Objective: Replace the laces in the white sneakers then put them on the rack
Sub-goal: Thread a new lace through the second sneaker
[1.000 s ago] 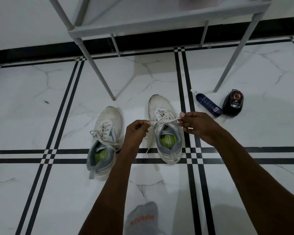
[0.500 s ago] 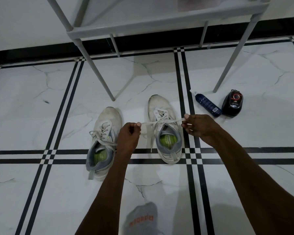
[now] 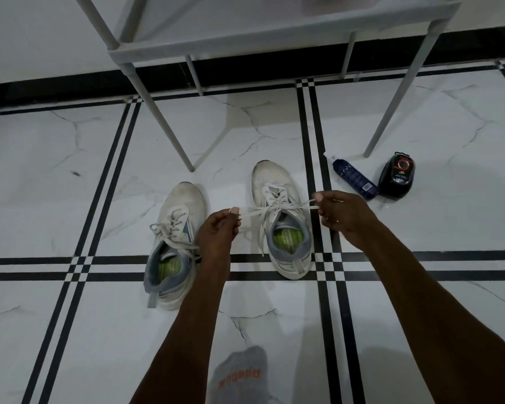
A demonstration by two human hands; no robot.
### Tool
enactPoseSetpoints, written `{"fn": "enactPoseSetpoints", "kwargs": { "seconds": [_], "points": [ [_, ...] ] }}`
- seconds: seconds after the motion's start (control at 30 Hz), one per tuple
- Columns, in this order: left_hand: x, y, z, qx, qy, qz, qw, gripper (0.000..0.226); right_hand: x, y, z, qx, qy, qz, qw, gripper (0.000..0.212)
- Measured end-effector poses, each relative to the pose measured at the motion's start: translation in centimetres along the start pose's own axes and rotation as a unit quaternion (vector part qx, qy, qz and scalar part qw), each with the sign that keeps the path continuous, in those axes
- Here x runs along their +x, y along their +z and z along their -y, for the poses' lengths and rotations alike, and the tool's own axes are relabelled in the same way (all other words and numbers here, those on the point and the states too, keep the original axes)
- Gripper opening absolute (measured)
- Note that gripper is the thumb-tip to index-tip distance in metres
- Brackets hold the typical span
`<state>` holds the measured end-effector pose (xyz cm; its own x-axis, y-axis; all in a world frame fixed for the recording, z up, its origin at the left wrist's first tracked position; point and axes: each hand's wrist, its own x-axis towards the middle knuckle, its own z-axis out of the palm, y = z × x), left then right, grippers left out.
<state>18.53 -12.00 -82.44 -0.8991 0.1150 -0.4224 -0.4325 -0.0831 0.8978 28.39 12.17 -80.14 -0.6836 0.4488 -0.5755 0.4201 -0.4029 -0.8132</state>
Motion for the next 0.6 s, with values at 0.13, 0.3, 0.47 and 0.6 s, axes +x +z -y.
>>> {"fn": "enactPoseSetpoints", "kwargs": {
  "seconds": [0.13, 0.3, 0.47, 0.6],
  "points": [
    [0.0, -0.5, 0.2, 0.042, 0.013, -0.018, 0.999, 0.028, 0.2, -0.8, 0.2, -0.104, -0.037, -0.028, 0.994, 0.023],
    [0.1, -0.7, 0.9, 0.081, -0.005, -0.044, 0.996, 0.021, 0.1, 0.2, -0.5, 0.073, 0.081, -0.075, 0.991, 0.021],
    [0.0, 0.1, 0.4, 0.050, -0.013, -0.045, 0.998, 0.010, 0.2, 1.2, -0.7, 0.171, 0.093, -0.070, 0.978, 0.022],
    [-0.2, 0.9, -0.6, 0.003, -0.049, -0.009, 0.999, 0.010, -0.2, 0.6, -0.1, 0.095, 0.052, 0.004, 0.994, 0.011]
  ]
}}
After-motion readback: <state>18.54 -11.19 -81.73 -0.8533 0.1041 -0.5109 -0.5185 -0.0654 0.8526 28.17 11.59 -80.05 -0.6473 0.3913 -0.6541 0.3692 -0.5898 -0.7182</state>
